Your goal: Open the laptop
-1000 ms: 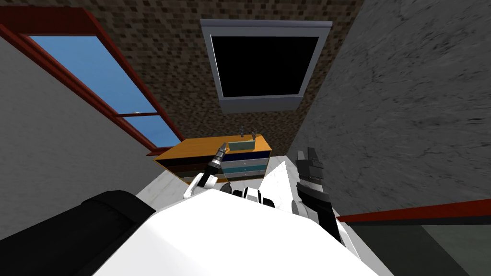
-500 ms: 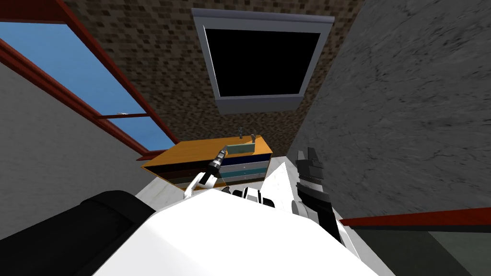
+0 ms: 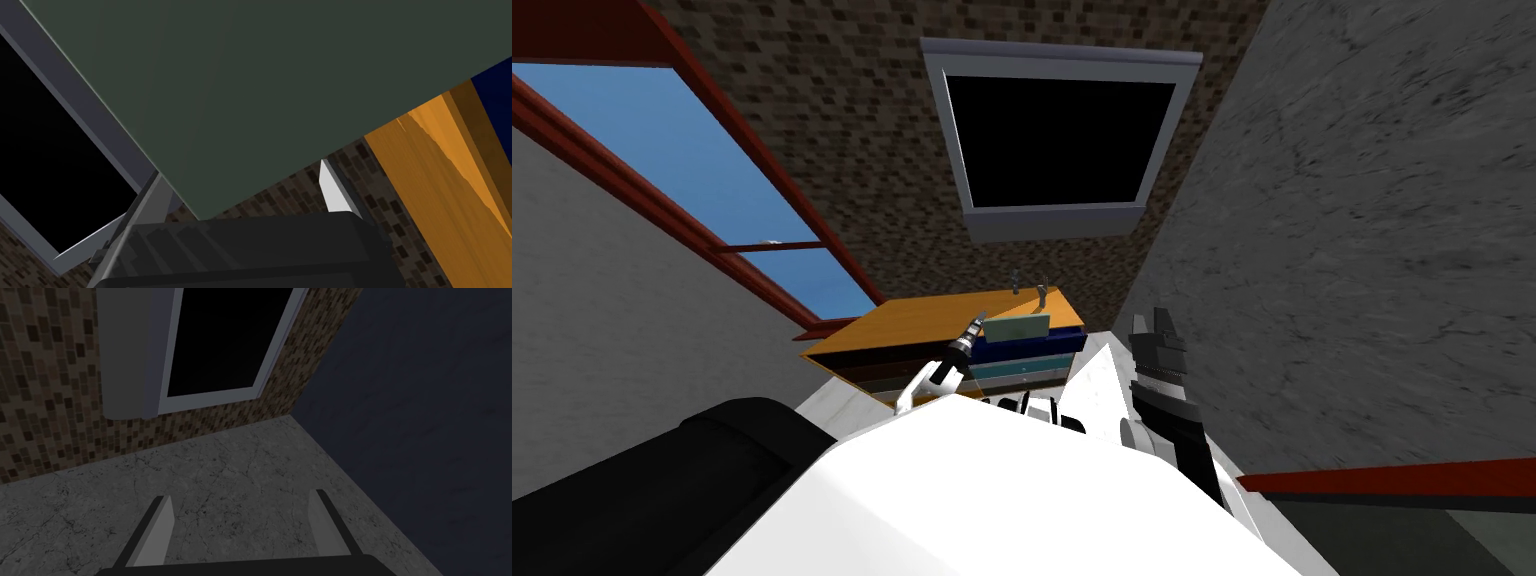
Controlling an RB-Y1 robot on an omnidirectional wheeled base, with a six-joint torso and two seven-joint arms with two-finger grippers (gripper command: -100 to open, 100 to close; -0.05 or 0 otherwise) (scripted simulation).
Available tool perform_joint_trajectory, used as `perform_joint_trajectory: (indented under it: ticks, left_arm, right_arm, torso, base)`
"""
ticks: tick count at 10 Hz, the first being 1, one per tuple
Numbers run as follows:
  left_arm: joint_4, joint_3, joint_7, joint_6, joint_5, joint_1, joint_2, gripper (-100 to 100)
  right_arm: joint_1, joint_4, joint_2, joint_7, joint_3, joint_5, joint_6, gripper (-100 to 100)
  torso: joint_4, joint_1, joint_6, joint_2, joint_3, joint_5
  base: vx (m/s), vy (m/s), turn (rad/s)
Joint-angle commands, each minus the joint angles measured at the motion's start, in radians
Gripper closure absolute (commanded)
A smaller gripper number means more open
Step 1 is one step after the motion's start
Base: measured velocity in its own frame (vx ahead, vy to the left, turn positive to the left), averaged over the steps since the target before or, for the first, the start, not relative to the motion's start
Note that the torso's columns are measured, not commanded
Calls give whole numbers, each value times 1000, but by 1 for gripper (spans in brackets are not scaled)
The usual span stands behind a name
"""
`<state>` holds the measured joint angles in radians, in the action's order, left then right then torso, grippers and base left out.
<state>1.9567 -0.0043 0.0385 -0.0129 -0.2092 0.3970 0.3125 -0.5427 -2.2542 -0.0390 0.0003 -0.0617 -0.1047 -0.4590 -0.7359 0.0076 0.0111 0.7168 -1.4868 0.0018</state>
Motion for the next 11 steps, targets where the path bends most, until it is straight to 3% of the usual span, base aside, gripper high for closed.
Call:
perform_joint_trajectory:
  ticks: [1,5,6,7,11]
  left_arm:
    - [-18,12,5,-23,-6,-31,-10,-100]
    - [-59,42,17,-74,-18,-109,-36,-100]
    - [-50,37,16,-64,-19,-96,-35,-100]
    - [-35,25,10,-45,-11,-64,-21,100]
    - [0,-1,0,-2,0,2,1,100]
  right_arm:
    - [0,0,0,0,0,0,0,0]
    - [0,0,0,0,0,0,0,0]
    - [0,0,0,0,0,0,0,0]
    - [0,0,0,0,0,0,0,0]
    - [0,0,0,0,0,0,0,0]
  torso:
    - [3,-1,-4,-2,-3,0]
    - [0,-8,-8,18,9,-1]
    - [-2,-9,-9,21,11,-2]
    - [-2,-9,-11,22,11,-2]
    - [1,-2,-11,18,10,2]
  base:
    - [-60,4,-91]
    - [-31,20,-118]
    - [-15,9,-22]
    - [28,-13,166]
    - [37,-19,96]
